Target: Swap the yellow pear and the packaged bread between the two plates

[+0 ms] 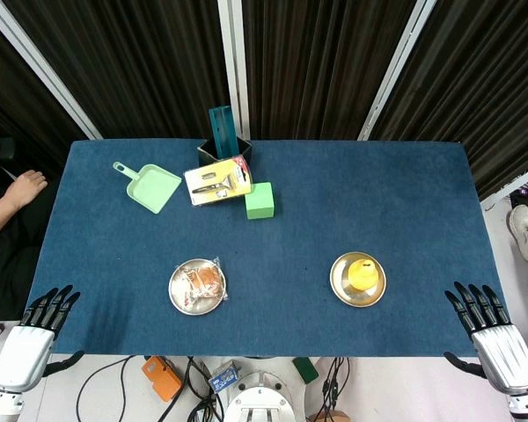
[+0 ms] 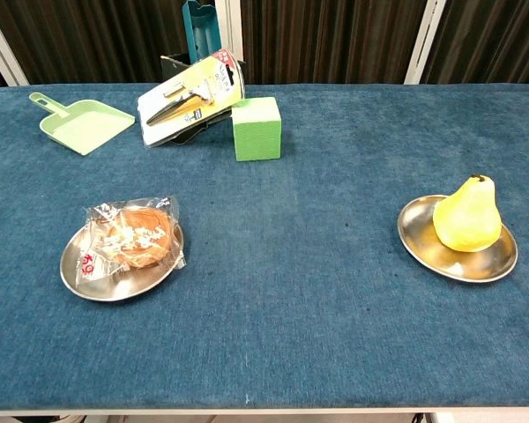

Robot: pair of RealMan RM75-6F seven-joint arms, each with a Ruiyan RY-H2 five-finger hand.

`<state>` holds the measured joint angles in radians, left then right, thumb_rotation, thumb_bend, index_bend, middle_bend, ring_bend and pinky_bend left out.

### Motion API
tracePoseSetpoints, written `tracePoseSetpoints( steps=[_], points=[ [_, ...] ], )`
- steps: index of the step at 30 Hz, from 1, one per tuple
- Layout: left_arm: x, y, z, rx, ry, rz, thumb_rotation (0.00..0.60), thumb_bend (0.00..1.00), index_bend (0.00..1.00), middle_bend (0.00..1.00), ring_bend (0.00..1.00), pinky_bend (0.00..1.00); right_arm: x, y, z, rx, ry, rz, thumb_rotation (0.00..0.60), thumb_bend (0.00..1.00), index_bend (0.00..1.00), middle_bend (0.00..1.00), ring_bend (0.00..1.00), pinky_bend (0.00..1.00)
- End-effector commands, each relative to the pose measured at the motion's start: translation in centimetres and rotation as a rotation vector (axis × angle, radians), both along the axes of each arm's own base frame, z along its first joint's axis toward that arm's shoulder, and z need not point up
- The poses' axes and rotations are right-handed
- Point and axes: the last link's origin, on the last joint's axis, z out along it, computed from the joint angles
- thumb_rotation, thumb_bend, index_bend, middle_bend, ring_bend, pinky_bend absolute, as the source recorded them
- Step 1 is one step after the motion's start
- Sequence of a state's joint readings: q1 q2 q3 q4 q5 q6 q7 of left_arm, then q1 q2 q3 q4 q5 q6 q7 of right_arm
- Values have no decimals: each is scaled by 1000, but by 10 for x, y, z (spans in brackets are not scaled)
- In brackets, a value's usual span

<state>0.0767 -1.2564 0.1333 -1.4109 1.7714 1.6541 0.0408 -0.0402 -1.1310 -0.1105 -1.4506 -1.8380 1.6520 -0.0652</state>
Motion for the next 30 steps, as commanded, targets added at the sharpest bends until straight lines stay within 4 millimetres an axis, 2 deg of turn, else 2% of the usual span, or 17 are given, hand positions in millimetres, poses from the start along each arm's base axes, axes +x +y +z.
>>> tracePoseSetpoints(
  steps=[1, 6, 9, 13, 19, 22, 26, 30],
  points=[
    [0, 1, 0, 0, -1, 1, 600, 47, 62, 0, 0, 141, -1, -1, 0, 2, 1, -4, 521, 116, 0, 0, 0, 0],
    [0, 1, 0, -1, -2, 4, 600, 47, 62, 0, 0, 141, 0, -9, -5, 12, 4, -11, 521, 116, 0, 0, 0, 0],
    [0, 1, 3, 6, -8, 2, 600, 47, 62, 0, 0, 140, 4, -25, -14, 37, -19, -1, 520, 116, 0, 0, 0, 0],
    [-2, 6, 3, 2, -14, 12, 600, 47, 62, 0, 0, 140, 21, -67, -29, 80, -39, 9, 520, 115, 0, 0, 0, 0],
    [-4, 18, 3, -3, -7, 36, 600, 48, 62, 0, 0, 124, 63, -130, -59, 186, -23, 24, 520, 116, 0, 0, 0, 0],
    [-6, 23, 4, 1, -9, 54, 600, 47, 62, 0, 0, 117, 75, -152, -77, 234, 27, 11, 518, 116, 0, 0, 0, 0],
    [-9, 26, 7, 5, -5, 70, 600, 47, 62, 0, 0, 117, 80, -168, -99, 282, 75, -16, 517, 116, 0, 0, 0, 0],
    [-12, 28, 10, 13, -9, 86, 600, 47, 62, 0, 0, 118, 78, -175, -116, 312, 101, -30, 516, 162, 2, 15, 0, 19]
  ],
)
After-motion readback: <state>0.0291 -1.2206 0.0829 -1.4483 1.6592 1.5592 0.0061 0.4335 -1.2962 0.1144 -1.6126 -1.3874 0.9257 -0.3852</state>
